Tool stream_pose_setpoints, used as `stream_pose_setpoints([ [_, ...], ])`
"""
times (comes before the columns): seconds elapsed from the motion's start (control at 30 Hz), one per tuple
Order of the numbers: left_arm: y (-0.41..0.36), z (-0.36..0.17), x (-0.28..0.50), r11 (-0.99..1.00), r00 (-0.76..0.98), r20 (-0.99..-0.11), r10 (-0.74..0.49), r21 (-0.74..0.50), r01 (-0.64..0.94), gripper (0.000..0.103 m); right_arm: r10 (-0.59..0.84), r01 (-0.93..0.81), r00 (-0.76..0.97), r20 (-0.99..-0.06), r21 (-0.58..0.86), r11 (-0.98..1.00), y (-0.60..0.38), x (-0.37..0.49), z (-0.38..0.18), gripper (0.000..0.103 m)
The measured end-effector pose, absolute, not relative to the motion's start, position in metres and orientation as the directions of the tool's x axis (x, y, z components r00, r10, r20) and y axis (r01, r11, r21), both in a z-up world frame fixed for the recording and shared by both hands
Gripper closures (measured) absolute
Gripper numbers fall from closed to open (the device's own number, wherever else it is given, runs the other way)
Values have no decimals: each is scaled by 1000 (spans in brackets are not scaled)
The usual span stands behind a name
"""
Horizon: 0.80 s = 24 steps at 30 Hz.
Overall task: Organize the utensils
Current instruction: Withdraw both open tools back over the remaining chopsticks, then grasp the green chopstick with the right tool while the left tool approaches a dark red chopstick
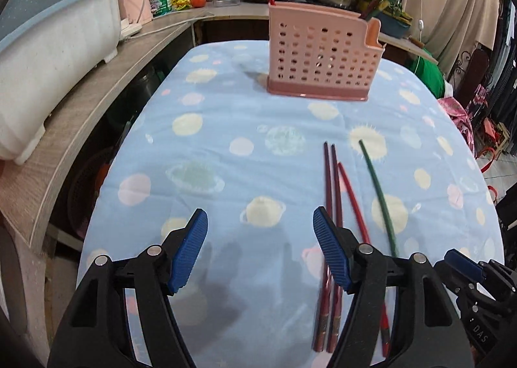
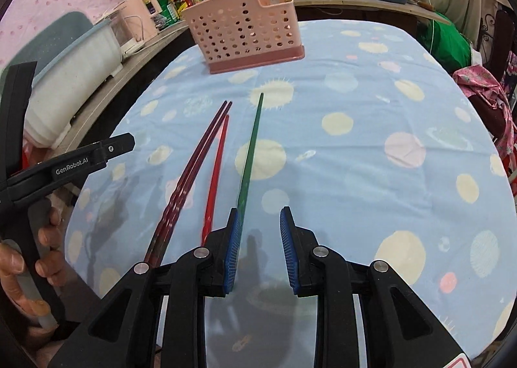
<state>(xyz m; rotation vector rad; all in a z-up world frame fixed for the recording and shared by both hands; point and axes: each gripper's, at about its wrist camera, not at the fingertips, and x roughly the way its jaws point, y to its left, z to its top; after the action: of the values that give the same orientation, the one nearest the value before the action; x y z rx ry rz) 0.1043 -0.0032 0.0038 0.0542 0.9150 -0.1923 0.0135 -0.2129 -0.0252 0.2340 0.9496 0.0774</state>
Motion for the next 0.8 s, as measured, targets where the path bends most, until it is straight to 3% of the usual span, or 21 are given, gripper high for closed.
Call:
stream_pose_setpoints([
  [0.8,5,-25,73,980,525,-837,-152,-60,189,38,157,-7,526,-836,181,983,-185,4,-52,83],
])
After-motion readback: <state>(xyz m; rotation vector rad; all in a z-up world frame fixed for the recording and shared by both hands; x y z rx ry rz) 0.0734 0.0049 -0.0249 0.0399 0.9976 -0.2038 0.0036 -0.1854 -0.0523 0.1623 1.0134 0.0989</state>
